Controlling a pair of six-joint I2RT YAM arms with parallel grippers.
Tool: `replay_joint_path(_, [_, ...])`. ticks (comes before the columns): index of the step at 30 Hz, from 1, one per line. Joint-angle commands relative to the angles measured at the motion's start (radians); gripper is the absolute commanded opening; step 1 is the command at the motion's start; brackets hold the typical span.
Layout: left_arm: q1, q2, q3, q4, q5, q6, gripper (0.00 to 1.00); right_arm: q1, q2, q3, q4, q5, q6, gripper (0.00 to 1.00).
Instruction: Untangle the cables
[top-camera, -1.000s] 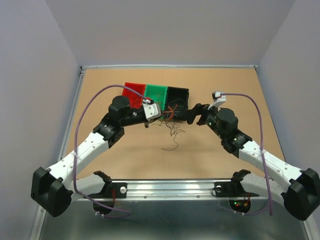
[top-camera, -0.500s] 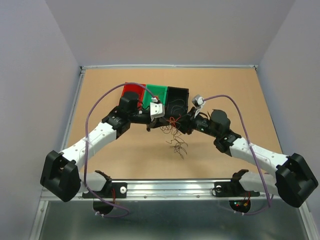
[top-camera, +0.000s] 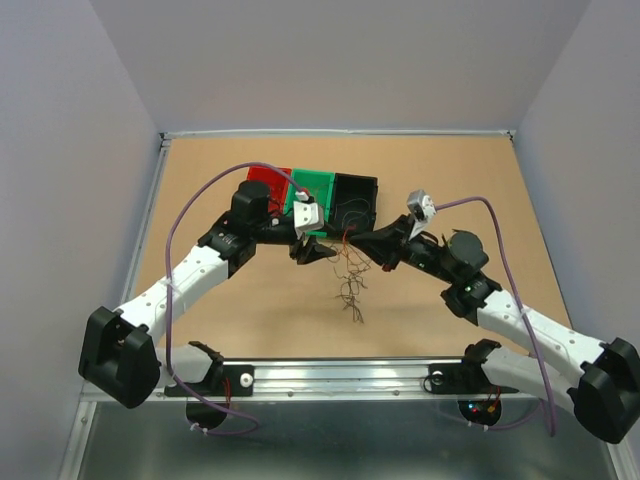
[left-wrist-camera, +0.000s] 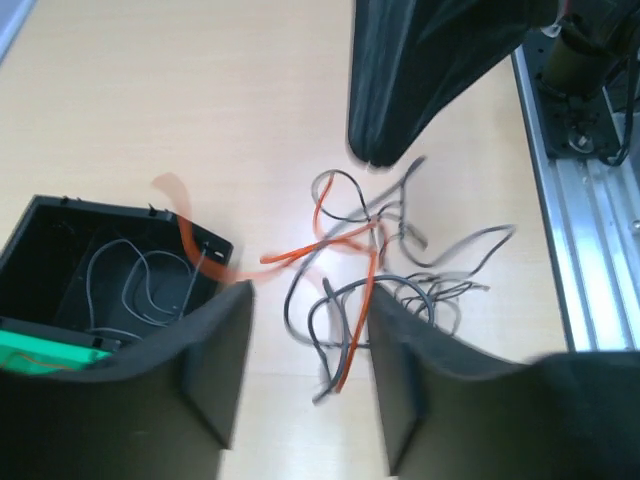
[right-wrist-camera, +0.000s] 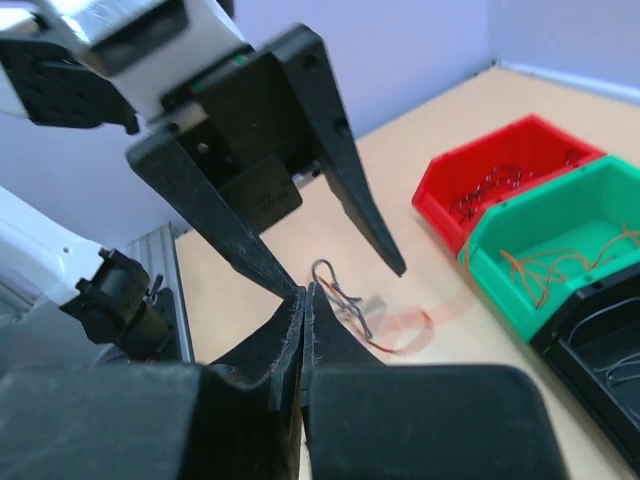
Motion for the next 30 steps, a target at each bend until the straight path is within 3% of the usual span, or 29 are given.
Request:
replay_joint_path(1, [0.005,-0.043,-0.008,0.043,0.009,0.005,0.68,0.01,-0.076,-0.04,0.074,0.088,-0.013,0.01])
replay_joint_path(4, [0.005,-0.06,-0.02,0.057,0.013,0.011,0.7,0.01,-0.091,-0.043,0.071,0.095,-0.015,0.01])
replay_joint_path(9, [0.007,-0.065,-0.03,0.058,0.023,0.027,0.64,0.01,-0.071,-0.028,0.046,0.09,-0.012,0.04])
replay_joint_path(10, [0.005,-0.06,-0.03,0.057,0.021,0.033,0.67,0.01,-0.054,0.0,-0.007,0.113,-0.015,0.29])
replay_joint_path(12, [0.004,-0.048,-0.034,0.055,0.007,0.046,0.77,0.01,-0.034,0.037,-0.082,0.162,-0.019,0.54])
replay_joint_path(14, [-0.01,-0.033,-0.049,0.052,-0.049,0.091,0.83,0.01,-0.024,0.057,-0.142,0.284,0.0,0.72])
replay_joint_path(17, [-0.086,0.01,-0.071,0.052,-0.208,0.128,0.83,0.01,-0.063,0.028,-0.176,0.513,0.039,0.79])
replay_joint_path(21, [-0.189,0.113,-0.059,0.073,-0.454,0.105,0.8,0.01,-0.158,-0.02,-0.198,0.726,0.074,0.81])
replay_joint_path(30, [-0.196,0.383,0.067,0.061,-0.688,0.06,0.71,0.01,-0.254,-0.054,-0.198,0.785,0.07,0.81])
